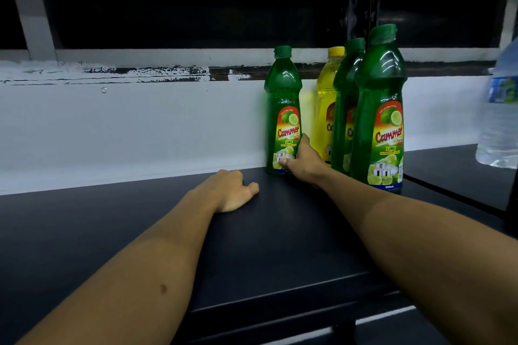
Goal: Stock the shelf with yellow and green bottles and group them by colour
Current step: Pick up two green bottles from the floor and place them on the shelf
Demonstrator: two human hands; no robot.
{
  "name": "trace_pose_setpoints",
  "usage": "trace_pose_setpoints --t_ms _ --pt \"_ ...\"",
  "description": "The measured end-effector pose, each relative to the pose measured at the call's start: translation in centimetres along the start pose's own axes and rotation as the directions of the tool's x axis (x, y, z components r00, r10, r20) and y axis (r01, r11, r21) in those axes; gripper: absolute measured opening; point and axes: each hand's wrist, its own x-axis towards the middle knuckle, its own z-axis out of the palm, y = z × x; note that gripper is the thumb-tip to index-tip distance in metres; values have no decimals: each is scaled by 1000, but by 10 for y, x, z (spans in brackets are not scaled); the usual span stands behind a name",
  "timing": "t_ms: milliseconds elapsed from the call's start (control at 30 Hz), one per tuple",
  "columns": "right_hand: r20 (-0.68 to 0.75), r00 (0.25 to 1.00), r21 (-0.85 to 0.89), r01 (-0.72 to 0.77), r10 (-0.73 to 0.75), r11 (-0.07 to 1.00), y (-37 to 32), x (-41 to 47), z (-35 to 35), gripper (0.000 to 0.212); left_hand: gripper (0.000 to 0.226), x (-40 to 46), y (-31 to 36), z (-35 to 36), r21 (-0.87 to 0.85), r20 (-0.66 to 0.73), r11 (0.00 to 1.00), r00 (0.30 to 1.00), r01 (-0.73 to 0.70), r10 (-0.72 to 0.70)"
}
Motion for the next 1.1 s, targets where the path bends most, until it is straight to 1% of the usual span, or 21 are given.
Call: trace_pose_setpoints --t_ms 100,200,267,400,467,567,700,767,900,1000,1100 --pt "7 1000 11 21 -21 1000 4 6 3 67 46 3 -3 3 2 -18 1000 1000 -6 6" --pt "6 1000 4 20 -20 1000 5 9 4 69 51 3 -4 3 -13 -26 1000 1000 -5 4" --pt "-15 1000 -42 10 -10 999 5 9 3 68 52 3 -4 2 -25 -33 1000 999 -9 8" --pt "-40 999 -104 -21 17 994 4 9 3 75 51 2 -5 2 -49 -36 999 999 -17 15" --pt "-47 998 -137 -43 37 990 3 7 2 67 50 1 -5 2 -63 -43 998 999 -21 19" --pt "-48 997 -255 -78 68 964 0 -3 0 54 48 -7 -5 1 -85 -55 996 998 -20 15" --pt "18 995 -458 -77 96 886 -6 -27 -10 32 41 -29 1 -6 -110 -77 994 997 -13 4" --pt "49 994 -496 -62 99 866 -11 -41 -15 31 39 -42 2 -10 -119 -91 993 996 3 -14" --pt "133 989 -561 25 61 828 -20 -72 -25 30 38 -70 7 -14 -134 -112 990 992 35 -50" --pt "181 983 -562 79 30 824 -25 -97 -34 30 37 -94 10 -17 -120 -145 991 986 60 -77" --pt "204 979 -551 93 25 829 -34 -126 -44 29 39 -119 16 -20 -125 -151 988 982 93 -111"
